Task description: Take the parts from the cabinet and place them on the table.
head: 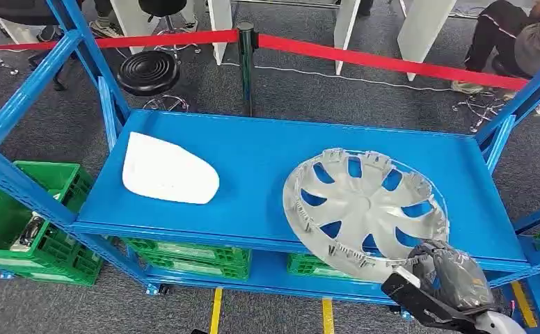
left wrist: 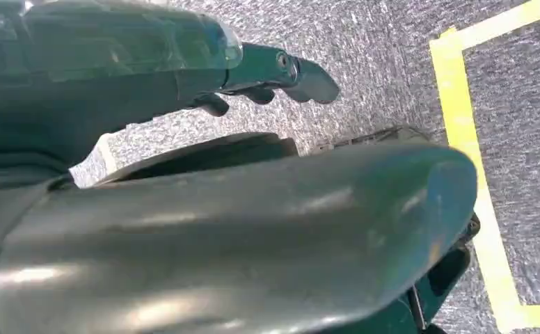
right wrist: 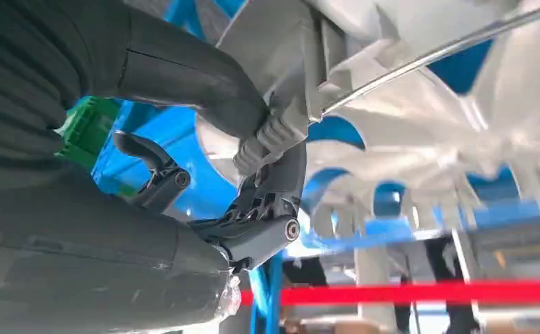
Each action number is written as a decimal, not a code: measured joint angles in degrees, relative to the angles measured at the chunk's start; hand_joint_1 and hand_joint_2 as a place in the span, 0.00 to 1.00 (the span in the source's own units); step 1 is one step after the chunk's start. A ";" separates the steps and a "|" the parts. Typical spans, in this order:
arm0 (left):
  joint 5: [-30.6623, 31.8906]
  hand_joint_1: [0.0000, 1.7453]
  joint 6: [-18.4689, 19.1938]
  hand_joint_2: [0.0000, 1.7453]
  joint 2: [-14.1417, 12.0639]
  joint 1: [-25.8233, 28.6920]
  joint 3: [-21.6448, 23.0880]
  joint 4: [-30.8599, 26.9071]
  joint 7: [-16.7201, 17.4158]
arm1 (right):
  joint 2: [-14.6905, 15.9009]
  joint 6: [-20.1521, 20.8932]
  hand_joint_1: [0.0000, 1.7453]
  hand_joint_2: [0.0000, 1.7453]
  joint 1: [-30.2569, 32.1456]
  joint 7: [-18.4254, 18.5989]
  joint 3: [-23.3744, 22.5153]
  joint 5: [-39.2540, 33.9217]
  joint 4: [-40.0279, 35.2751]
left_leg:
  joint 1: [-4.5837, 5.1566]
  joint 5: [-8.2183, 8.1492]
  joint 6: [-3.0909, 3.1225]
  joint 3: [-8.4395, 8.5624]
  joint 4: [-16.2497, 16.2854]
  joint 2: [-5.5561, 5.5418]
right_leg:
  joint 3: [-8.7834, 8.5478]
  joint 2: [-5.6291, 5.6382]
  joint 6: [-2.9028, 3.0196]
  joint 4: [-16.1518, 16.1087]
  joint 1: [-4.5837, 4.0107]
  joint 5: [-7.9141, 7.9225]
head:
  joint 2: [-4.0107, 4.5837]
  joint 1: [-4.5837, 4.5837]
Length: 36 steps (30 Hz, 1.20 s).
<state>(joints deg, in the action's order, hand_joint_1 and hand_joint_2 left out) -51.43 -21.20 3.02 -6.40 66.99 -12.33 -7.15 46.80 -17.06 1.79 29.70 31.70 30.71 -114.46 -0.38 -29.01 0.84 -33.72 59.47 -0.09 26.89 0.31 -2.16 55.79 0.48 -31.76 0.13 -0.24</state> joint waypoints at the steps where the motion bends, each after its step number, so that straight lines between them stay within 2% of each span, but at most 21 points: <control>1: -0.07 0.00 -0.04 0.00 0.04 0.00 -0.11 -0.02 -0.07 | -0.11 -1.32 1.00 1.00 0.57 -0.13 -0.75 -0.93 -0.51 | 0.00 0.00 0.00 -0.01 0.00 -0.01 | 0.00 -0.01 0.00 0.00 0.00 0.00 | 0.00 0.00; 3: -0.20 0.00 -0.20 0.00 0.15 0.02 -0.15 0.00 -0.07 | -0.46 -5.22 1.00 1.00 1.49 -1.92 -3.19 -4.41 -2.08 | 0.03 0.00 0.00 -0.03 0.00 0.01 | -0.01 0.00 0.00 0.03 0.01 0.00 | 0.00 0.00; 6: -0.04 0.00 -0.15 0.00 0.15 0.01 -0.15 0.00 0.18 | -1.01 -12.56 1.00 1.00 1.99 -6.06 -8.10 -14.64 -5.12 | 0.09 0.00 0.00 -0.06 0.00 0.05 | 0.02 0.00 -0.01 0.08 0.04 0.00 | 0.00 -0.02; 8: 0.04 0.00 0.09 0.00 0.09 0.06 -0.15 0.02 0.48 | -1.11 -14.85 1.00 1.00 1.08 -6.40 -14.33 -22.88 -8.82 | 0.17 0.01 0.01 -0.09 0.00 0.05 | 0.04 -0.01 -0.01 0.13 0.10 0.01 | 0.00 -0.02; 12: 0.17 0.00 0.70 0.00 -0.02 0.09 -0.15 0.15 0.11 | -1.16 -19.31 1.00 1.00 -5.62 -8.75 -27.14 -33.28 -16.51 | 0.33 0.03 0.04 -0.10 0.00 0.09 | 0.16 0.00 -0.03 0.23 0.26 0.02 | 0.00 -0.02; 14: -0.37 0.00 0.66 0.00 -0.07 0.09 -0.18 0.20 -1.14 | -1.20 -22.09 1.00 1.00 -10.57 -9.31 -31.73 -36.32 -20.49 | 0.37 0.03 0.04 -0.13 0.00 0.08 | 0.23 0.00 -0.03 0.26 0.31 0.01 | 0.00 0.00; 22: -0.88 0.00 0.59 0.00 -0.07 0.10 -0.22 0.22 -2.26 | -1.33 -22.67 1.00 1.00 -12.49 -9.62 -33.50 -37.08 -21.82 | 0.37 0.03 0.04 -0.16 0.00 0.08 | 0.25 0.01 -0.02 0.26 0.31 0.01 | 0.00 0.00; 24: -1.90 0.00 0.59 0.00 -0.07 0.01 -0.88 0.29 -5.42 | -2.45 -22.82 1.00 1.00 -16.67 -13.23 -36.94 -37.29 -25.87 | 0.37 0.02 0.03 -0.13 -0.02 0.08 | 0.27 0.07 0.00 0.26 0.33 -0.02 | 0.00 0.04; 25: -3.30 0.00 0.55 0.00 -0.04 -0.01 -1.51 0.29 -8.35 | -4.35 -22.85 1.00 1.00 -17.44 -17.66 -38.89 -37.25 -29.38 | 0.35 -0.02 -0.02 -0.11 -0.05 0.06 | 0.28 0.07 -0.01 0.28 0.32 -0.10 | 0.00 0.02; 26: -3.89 0.00 0.61 0.00 -0.04 -0.01 -2.10 0.29 -9.55 | -5.72 -22.85 1.00 1.00 -16.88 -20.52 -39.15 -37.27 -30.54 | 0.33 -0.02 -0.02 -0.09 -0.06 0.05 | 0.28 0.07 0.00 0.29 0.30 -0.10 | 0.00 0.02; 30: -4.92 0.00 1.66 0.00 -0.13 -0.02 -2.78 0.29 -11.85 | -8.48 -22.71 1.00 1.00 -14.63 -25.55 -39.08 -38.08 -31.89 | 0.31 -0.02 -0.02 -0.06 -0.07 0.03 | 0.36 0.07 0.00 0.30 0.28 -0.10 | 0.00 0.04; 34: -5.68 0.00 2.27 0.00 -0.28 0.01 -3.86 0.29 -14.46 | -10.79 -22.52 1.00 1.00 -12.65 -28.08 -38.80 -40.11 -32.53 | 0.30 -0.01 -0.02 -0.07 -0.07 -0.01 | 0.34 0.04 0.00 0.31 0.28 -0.10 | 0.00 0.04; 35: -6.06 0.00 2.38 1.00 -0.31 0.01 -4.09 0.29 -15.76 | -11.41 -22.47 1.00 1.00 -12.15 -29.16 -38.76 -40.79 -32.59 | 0.30 -0.01 -0.02 -0.07 -0.07 -0.02 | 0.34 0.04 0.00 0.31 0.28 -0.09 | 0.00 0.02; 36: -6.27 0.00 2.45 1.00 -0.35 0.01 -4.37 0.29 -17.45 | -12.11 -22.28 1.00 1.00 -11.43 -30.54 -38.73 -40.94 -32.70 | 0.31 -0.01 -0.02 -0.07 -0.07 -0.04 | 0.33 0.04 0.00 0.31 0.28 -0.10 | 0.00 0.02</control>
<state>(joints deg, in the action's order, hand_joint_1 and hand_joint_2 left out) -57.70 -18.75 2.67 -6.38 62.62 -12.04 -24.60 34.68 -39.34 -9.63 -0.84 -7.04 -10.23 -147.16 -0.07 -29.02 0.82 -33.79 59.40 -0.13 27.22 0.35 -2.16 56.09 0.76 -31.86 0.13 -0.22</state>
